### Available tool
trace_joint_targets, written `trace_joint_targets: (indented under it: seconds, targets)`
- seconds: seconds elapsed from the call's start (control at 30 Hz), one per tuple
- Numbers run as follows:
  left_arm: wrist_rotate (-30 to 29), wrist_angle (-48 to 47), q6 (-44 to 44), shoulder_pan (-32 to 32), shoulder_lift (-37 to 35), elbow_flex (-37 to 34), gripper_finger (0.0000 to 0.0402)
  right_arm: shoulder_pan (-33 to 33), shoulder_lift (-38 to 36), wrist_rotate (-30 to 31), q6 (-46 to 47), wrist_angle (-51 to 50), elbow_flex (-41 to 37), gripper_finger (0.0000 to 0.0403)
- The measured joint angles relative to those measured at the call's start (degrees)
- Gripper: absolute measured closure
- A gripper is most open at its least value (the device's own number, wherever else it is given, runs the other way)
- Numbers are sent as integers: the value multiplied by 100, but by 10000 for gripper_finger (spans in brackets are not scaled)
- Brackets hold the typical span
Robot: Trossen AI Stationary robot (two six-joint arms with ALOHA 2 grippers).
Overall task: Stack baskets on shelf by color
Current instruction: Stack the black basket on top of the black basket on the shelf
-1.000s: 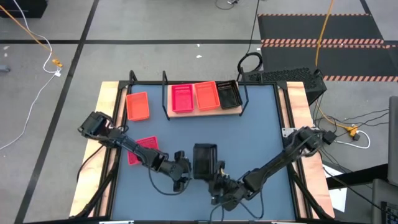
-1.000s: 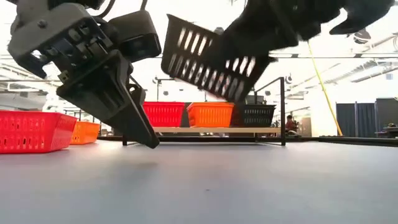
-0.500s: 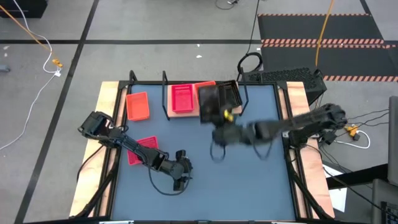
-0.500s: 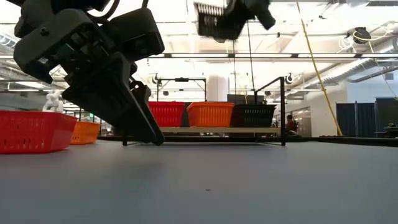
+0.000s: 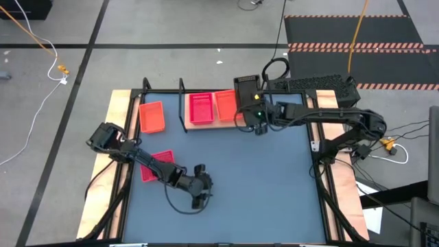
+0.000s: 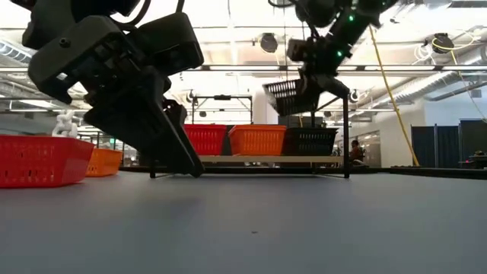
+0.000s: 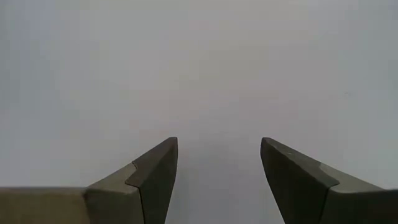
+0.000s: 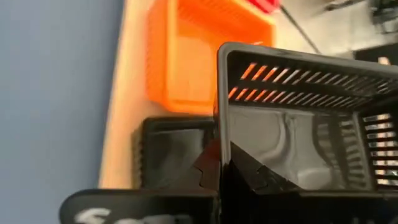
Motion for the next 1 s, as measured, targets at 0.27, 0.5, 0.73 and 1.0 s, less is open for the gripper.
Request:
trace_joint_targets:
  seconds: [0.27,0.5,0.73,1.0]
  targets:
    - [-1,15,-144,117,0,0,170,-61,-7,-108,-204,5,-484,403]
    - [-2,16,-144,126,0,0,170,-57,1,-124,-198,-2,-538,403]
    - [-3,15,-144,126,0,0,170,-163,0,-449,478,-4,-538,397]
    - [-1,11,-144,126,0,0,170,-461,0,-893,956,-50,-538,383]
